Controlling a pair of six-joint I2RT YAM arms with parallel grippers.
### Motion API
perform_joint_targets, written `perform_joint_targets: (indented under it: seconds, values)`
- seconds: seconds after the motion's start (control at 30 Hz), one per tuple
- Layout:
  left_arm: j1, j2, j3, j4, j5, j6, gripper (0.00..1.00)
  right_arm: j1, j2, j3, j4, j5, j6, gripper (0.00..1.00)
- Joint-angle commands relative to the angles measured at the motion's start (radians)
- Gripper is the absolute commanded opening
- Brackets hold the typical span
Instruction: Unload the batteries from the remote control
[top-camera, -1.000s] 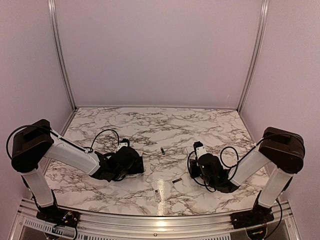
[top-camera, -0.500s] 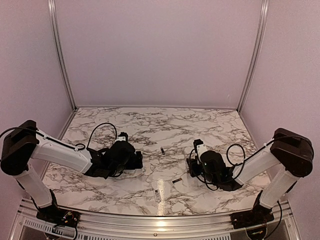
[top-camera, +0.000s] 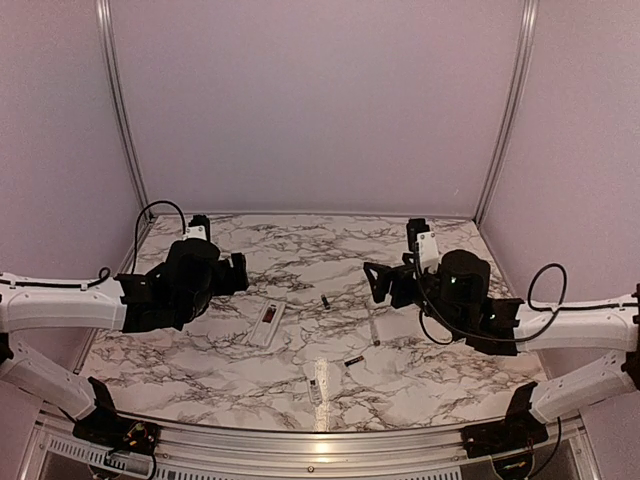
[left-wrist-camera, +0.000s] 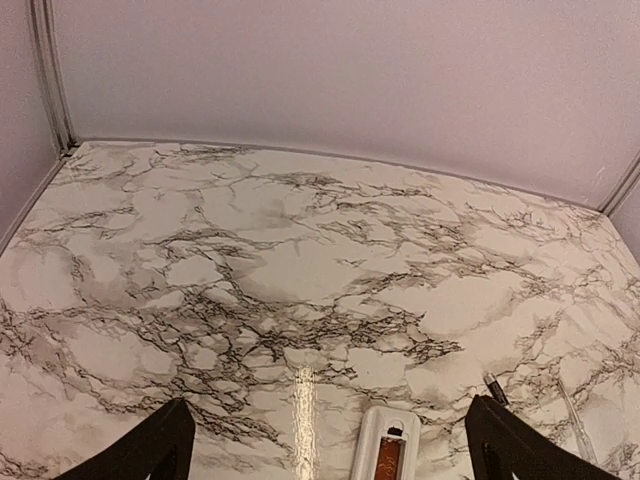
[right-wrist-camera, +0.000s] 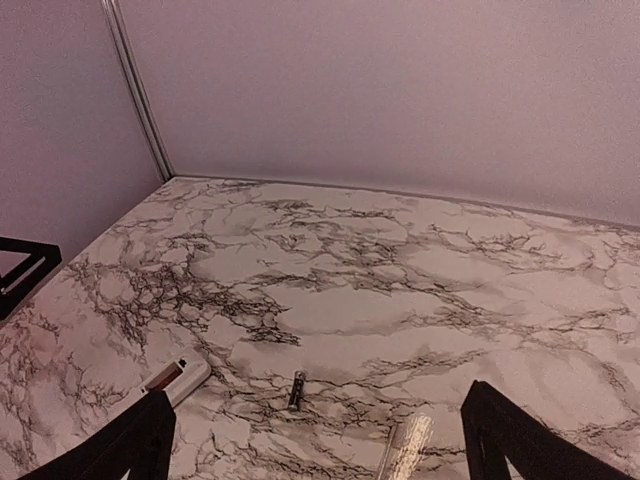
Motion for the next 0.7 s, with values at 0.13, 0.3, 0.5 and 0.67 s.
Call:
perform_joint_targets:
  seconds: [0.13, 0.3, 0.5, 0.67]
  values:
    - [0.123, -0.143, -0.074, 0.049, -0.113, 0.214, 0.99, -0.034, -0.14, 0.059, -0.131, 0.133, -0.132, 0.98]
    - [0.216, -0.176, -0.1, 0.094, -0.169, 0.291, 0.99, -0.138, -0.242, 0.023, -0.089, 0.065, -0.169, 0.99]
    - [0.335, -0.21, -0.201, 0.355, -0.178, 0.486, 0.99, -0.258, -0.292, -0.08, 0.023, 0.152, -0.159, 0.98]
    - [0.431, -0.214, -0.338, 0.623, -0.14, 0.617, 0.99, -0.344, -0.278, -0.15, 0.124, 0.285, -0.161, 0.98]
